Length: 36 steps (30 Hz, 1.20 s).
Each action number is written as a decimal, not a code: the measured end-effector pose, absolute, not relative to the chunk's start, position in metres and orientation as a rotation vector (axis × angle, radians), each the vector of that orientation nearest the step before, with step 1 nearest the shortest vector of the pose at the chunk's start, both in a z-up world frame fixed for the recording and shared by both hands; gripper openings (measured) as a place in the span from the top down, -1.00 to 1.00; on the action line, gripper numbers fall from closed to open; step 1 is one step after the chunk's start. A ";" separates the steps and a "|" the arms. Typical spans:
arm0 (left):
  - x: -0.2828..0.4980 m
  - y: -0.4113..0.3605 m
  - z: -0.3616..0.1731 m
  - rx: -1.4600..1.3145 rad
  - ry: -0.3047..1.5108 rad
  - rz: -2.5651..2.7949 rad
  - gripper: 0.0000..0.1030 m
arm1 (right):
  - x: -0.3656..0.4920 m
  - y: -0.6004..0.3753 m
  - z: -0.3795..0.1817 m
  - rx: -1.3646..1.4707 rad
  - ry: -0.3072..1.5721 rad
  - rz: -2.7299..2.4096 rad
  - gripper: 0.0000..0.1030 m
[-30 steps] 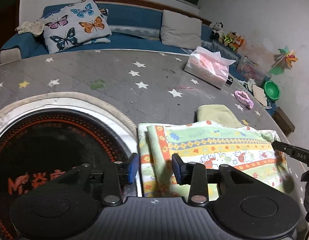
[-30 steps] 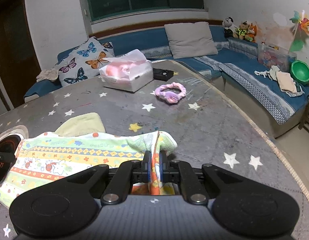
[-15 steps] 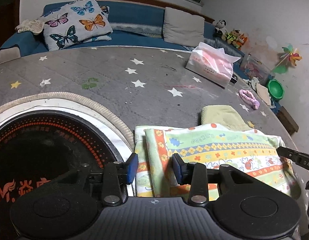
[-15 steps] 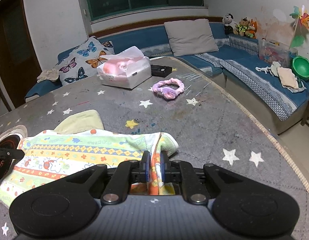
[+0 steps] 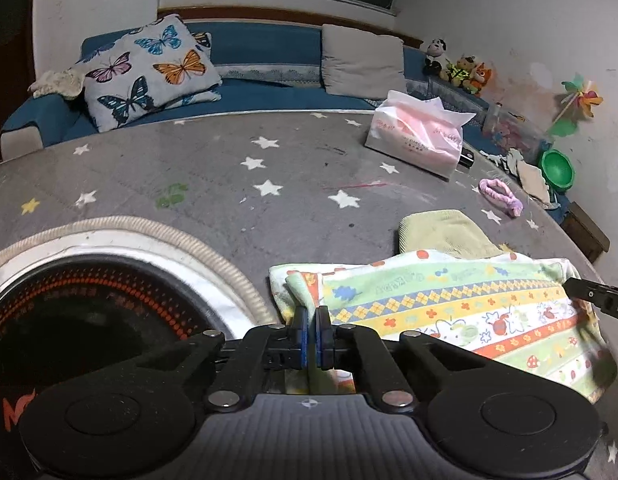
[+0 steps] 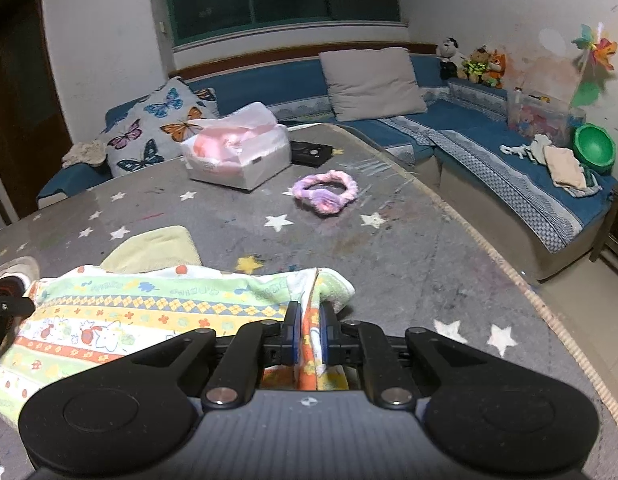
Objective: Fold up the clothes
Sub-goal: 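Lay the folded edge down and open both grippers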
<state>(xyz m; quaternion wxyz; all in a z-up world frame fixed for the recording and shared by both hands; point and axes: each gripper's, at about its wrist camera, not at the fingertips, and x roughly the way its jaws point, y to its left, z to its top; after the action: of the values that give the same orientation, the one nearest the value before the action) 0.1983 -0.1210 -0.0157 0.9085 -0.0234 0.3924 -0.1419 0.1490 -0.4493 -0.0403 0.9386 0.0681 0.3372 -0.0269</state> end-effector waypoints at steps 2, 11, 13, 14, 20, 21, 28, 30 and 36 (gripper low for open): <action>0.203 -0.126 -0.016 -0.023 0.797 -0.290 0.92 | 0.154 -0.455 -0.044 0.149 0.694 -0.073 0.84; 0.194 -0.123 -0.009 -0.020 0.793 -0.284 0.50 | 0.149 -0.459 -0.032 0.151 0.663 -0.081 0.68; 0.186 -0.126 -0.005 -0.004 0.778 -0.293 0.32 | 0.149 -0.454 -0.027 0.145 0.648 -0.062 0.68; 0.183 -0.128 -0.003 0.006 0.772 -0.299 0.31 | 0.151 -0.450 -0.026 0.141 0.646 -0.048 0.68; 0.173 -0.140 0.000 0.035 0.759 -0.355 0.15 | 0.171 -0.429 -0.036 0.106 0.697 0.034 0.68; 0.173 -0.142 -0.001 0.036 0.763 -0.361 0.14 | 0.173 -0.427 -0.038 0.102 0.703 0.033 0.68; 0.171 -0.156 -0.011 0.068 0.773 -0.391 0.11 | 0.190 -0.394 -0.034 0.083 0.700 0.117 0.67; 0.170 -0.158 -0.013 0.084 0.769 -0.393 0.11 | 0.196 -0.381 -0.036 0.073 0.705 0.150 0.68; 0.170 -0.154 -0.017 0.087 0.768 -0.399 0.11 | 0.212 -0.365 -0.041 0.059 0.714 0.145 0.66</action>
<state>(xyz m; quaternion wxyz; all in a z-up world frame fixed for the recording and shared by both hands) 0.1702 -0.1544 -0.0167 0.9069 0.0422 0.3720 -0.1932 0.2119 -0.3648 -0.0405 0.9340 0.0289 0.3490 0.0708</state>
